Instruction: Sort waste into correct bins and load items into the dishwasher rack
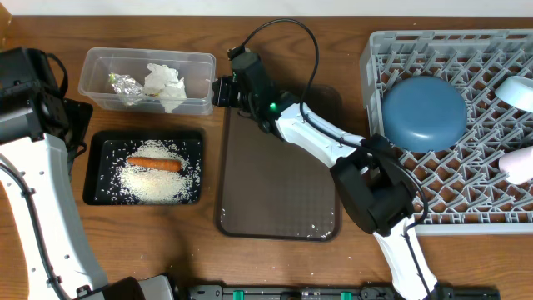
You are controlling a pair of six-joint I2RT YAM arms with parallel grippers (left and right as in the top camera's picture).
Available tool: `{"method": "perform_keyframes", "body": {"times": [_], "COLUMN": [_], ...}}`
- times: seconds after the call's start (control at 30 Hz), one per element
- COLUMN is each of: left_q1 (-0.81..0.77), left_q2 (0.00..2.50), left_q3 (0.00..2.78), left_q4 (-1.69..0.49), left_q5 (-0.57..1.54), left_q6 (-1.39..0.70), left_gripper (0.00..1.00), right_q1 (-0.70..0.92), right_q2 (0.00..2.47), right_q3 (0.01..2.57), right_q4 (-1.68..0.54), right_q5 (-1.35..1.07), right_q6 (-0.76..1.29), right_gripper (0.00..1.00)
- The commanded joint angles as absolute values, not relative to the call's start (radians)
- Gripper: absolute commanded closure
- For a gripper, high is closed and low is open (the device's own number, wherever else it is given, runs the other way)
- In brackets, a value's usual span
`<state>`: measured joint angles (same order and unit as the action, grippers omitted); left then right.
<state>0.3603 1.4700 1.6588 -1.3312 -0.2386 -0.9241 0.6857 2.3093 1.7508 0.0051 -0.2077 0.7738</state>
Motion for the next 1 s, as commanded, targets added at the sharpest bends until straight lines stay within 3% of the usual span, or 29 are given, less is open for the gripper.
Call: {"method": "perform_keyframes", "body": {"times": [0.0,0.23,0.33,0.5,0.63,0.67,0.7,0.73,0.97], "left_q1": [0.365,0.365,0.365,0.365,0.365,0.365,0.365,0.365,0.365], "left_q2": [1.470,1.470,1.470,1.470,1.470,1.470,1.470,1.470,1.470], "left_q3": [1.651,1.651,1.651,1.651,1.651,1.651,1.651,1.651,1.651], "left_q4": [-1.335,-1.335,-1.335,-1.335,-1.335,-1.335,-1.335,-1.335,-1.335], "left_q5": [-0.244,-0.244,-0.244,-0.244,-0.244,-0.244,-0.244,-0.244,-0.244], "left_q6": [-0.937,-0.937,-0.937,-0.937,-0.937,-0.937,-0.937,-0.937,-0.937], "left_gripper": [0.02,0.02,0.02,0.02,0.02,0.02,0.02,0.02,0.02], "right_q1": [0.687,0.652,0.634,0.598,0.569,0.562,0.554,0.545,0.472], "right_q2": [2.323,2.294,2.249,2.121,1.980,1.946,1.911,1.874,1.685], "right_q3": [1.762,1.796,1.827,1.890,1.906,1.906,1.906,1.906,1.903], "right_q4": [0.009,-0.047,-0.159,-0.465,-0.693,-0.742,-0.799,-0.856,-1.225], "right_q5": [-0.224,-0.311,-0.301,-0.154,-0.018,0.011,0.049,0.089,0.260], "right_q6": [0.781,0.725,0.663,0.561,0.479,0.466,0.453,0.443,0.448], "right_gripper": [0.98,0.98,0.84,0.73,0.55,0.41,0.09,0.01,0.01]}}
